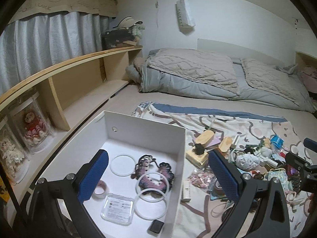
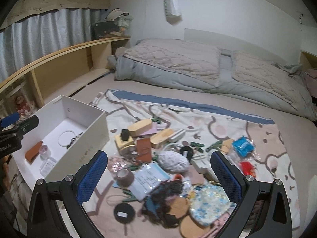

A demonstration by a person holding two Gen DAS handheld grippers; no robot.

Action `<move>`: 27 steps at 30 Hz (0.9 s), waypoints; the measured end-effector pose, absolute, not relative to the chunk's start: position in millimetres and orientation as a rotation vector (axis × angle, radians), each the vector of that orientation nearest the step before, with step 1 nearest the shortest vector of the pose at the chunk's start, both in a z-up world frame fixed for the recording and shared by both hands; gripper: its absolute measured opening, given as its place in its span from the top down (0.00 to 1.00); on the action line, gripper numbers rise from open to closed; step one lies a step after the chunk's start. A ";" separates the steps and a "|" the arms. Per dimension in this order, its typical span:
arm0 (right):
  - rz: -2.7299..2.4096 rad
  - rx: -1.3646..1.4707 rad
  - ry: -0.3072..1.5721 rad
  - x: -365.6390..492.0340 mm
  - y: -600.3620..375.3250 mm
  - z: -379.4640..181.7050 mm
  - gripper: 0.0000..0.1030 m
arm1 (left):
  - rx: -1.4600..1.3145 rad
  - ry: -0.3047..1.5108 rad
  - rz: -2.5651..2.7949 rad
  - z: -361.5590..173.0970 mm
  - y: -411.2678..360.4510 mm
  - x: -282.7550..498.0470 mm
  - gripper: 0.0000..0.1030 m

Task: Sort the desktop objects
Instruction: 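Raise both open tools out of the box and back toward the pile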

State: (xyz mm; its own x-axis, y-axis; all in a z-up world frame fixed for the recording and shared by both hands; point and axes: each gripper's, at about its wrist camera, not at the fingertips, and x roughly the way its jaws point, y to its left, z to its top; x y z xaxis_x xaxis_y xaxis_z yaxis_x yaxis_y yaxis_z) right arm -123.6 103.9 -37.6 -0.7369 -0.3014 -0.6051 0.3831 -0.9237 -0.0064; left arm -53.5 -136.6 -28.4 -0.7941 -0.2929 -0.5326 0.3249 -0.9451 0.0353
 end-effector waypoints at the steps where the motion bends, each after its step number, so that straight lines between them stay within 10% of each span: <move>1: -2.628 0.882 0.187 -123.1 107.6 -37.5 0.00 | 0.791 0.082 -2.707 -28.1 -133.4 -54.3 0.01; 27: -2.775 0.775 0.109 -86.2 191.1 0.5 0.00 | 0.723 0.029 -2.889 10.8 -61.8 -29.1 0.01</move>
State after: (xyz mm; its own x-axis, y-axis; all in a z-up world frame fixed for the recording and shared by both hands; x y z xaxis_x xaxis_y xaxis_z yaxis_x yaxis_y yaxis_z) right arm -86.2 191.1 0.5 -0.8247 -0.2258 -0.5185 0.2659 -0.9640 -0.0030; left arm -29.1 -61.8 10.8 -0.8697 -0.1531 -0.4693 0.1624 -0.9865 0.0209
